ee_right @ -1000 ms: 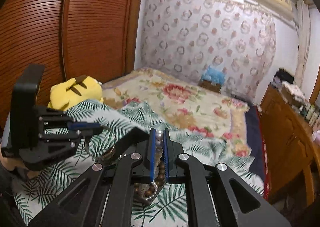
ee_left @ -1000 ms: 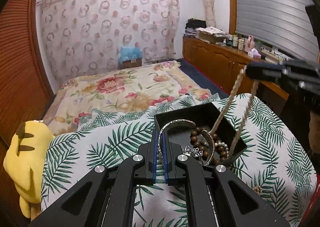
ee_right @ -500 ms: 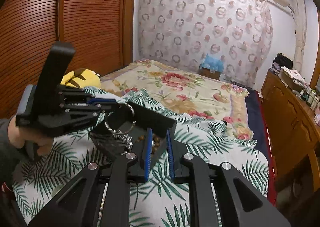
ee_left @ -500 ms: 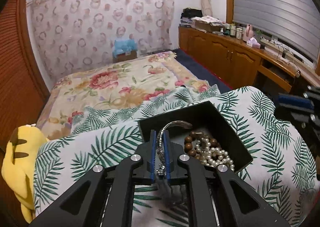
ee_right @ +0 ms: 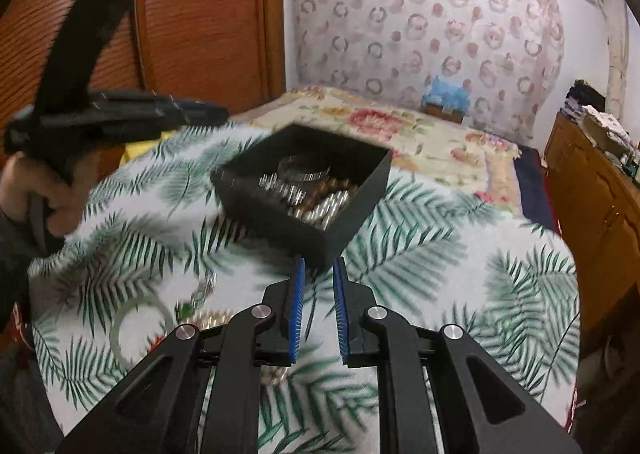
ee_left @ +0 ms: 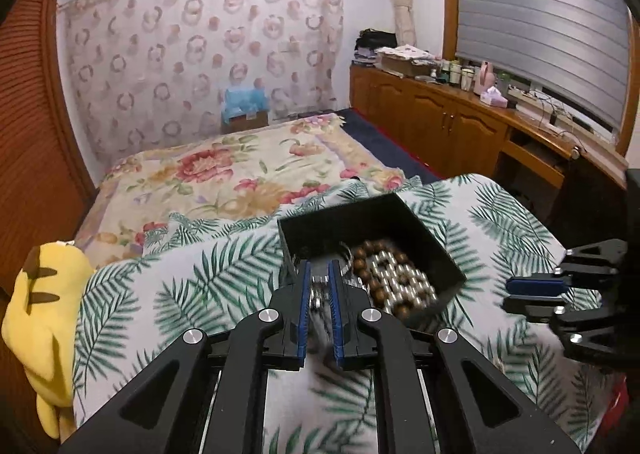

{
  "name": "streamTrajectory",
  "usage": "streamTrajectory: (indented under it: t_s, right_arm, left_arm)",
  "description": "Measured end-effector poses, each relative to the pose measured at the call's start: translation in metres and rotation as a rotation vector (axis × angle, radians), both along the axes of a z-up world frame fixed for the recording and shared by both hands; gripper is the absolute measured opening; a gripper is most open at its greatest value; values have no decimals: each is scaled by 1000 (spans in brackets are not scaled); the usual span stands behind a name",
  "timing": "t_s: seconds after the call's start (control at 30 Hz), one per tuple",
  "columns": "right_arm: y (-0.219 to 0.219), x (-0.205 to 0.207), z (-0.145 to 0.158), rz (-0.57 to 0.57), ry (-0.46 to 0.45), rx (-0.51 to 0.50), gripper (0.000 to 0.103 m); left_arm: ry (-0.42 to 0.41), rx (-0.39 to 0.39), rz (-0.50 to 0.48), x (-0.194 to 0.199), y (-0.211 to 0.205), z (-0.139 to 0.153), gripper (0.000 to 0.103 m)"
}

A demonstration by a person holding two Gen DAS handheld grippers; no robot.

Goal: Organize jewelry

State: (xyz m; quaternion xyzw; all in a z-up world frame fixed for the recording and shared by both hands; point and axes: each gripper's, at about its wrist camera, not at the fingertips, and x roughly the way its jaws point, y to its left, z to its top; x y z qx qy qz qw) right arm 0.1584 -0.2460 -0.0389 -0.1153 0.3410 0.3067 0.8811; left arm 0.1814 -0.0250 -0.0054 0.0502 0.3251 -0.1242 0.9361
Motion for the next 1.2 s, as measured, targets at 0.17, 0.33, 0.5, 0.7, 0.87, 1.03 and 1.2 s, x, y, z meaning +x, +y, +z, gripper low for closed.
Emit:
streamTrajectory:
  t_s: [0.17,0.33,0.5,0.7,0.87,1.03,1.2]
  right_arm:
    - [4,-11,-19,27,52,-23,24]
    - [10,-20,-34,68,91,-64,24]
    - [14,-21,-37,88,105,-84,24]
    - [17,-14,-41,99,132,-91,24]
    - [9,-4,-41,49,163,-78,20]
    - [3,-5,-43,36,156,-88,7]
    - [-1,-10,-42,37,143,-79,5]
  left_arm:
    - [10,1,-13,-29,2,-9,17]
    - [23,-4,-32,-52,-3,-22,23]
    - [47,-27,-44,-68,-5,-36,31]
    - [66,-15,-47,-80,-11,-50,58]
    - [70,-6,-48,-86,-15,-55,87]
    - [100,-14,-57,-91,-17,-62,95]
    - [133,-1,-70,-95,-21,-70,95]
